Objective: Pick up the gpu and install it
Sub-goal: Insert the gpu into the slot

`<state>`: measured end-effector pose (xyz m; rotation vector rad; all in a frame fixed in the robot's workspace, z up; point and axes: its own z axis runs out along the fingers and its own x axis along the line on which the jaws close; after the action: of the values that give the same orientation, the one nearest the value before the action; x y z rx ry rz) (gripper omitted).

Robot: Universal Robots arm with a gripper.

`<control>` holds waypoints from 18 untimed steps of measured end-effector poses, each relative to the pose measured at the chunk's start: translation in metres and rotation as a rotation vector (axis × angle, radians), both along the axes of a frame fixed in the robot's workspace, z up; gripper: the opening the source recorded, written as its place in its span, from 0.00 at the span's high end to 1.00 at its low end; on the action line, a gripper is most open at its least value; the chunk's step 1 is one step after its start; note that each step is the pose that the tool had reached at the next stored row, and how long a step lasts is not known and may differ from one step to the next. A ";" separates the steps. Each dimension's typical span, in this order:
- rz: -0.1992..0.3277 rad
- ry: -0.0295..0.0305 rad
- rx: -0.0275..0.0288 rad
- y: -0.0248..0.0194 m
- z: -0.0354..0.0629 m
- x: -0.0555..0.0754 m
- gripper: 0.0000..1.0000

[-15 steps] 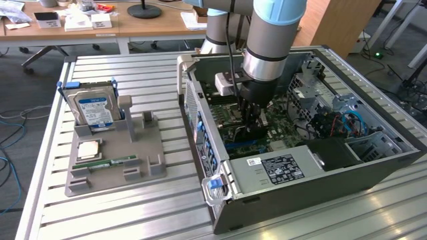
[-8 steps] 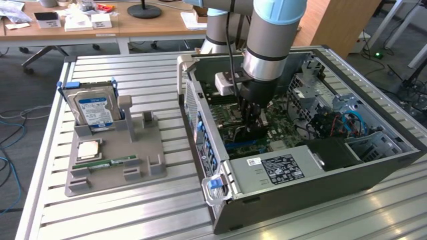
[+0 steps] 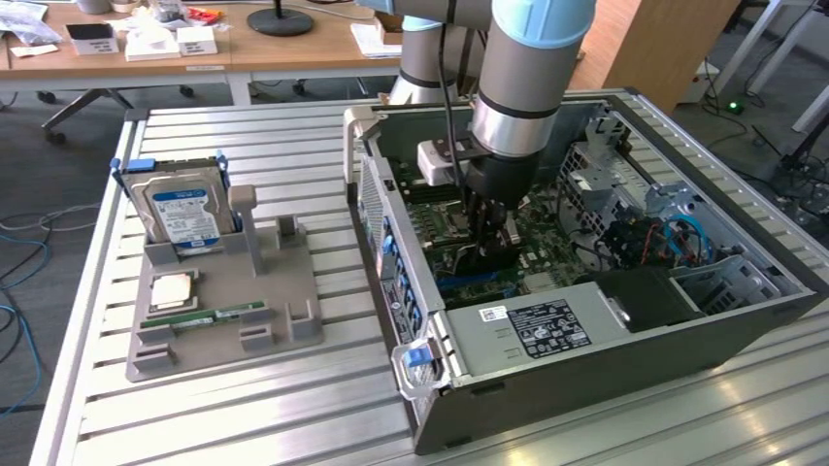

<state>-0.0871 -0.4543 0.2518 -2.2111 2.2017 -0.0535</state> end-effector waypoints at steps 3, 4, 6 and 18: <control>0.000 -0.0004 0.0002 0.0000 -0.0009 0.000 0.74; 0.000 -0.0006 0.0002 0.0000 -0.0012 0.000 0.74; 0.000 -0.0006 0.0000 0.0000 -0.0013 0.000 0.74; 0.000 -0.0007 0.0001 0.0000 -0.0022 0.000 0.74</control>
<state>-0.0871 -0.4543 0.2496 -2.2104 2.2016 -0.0541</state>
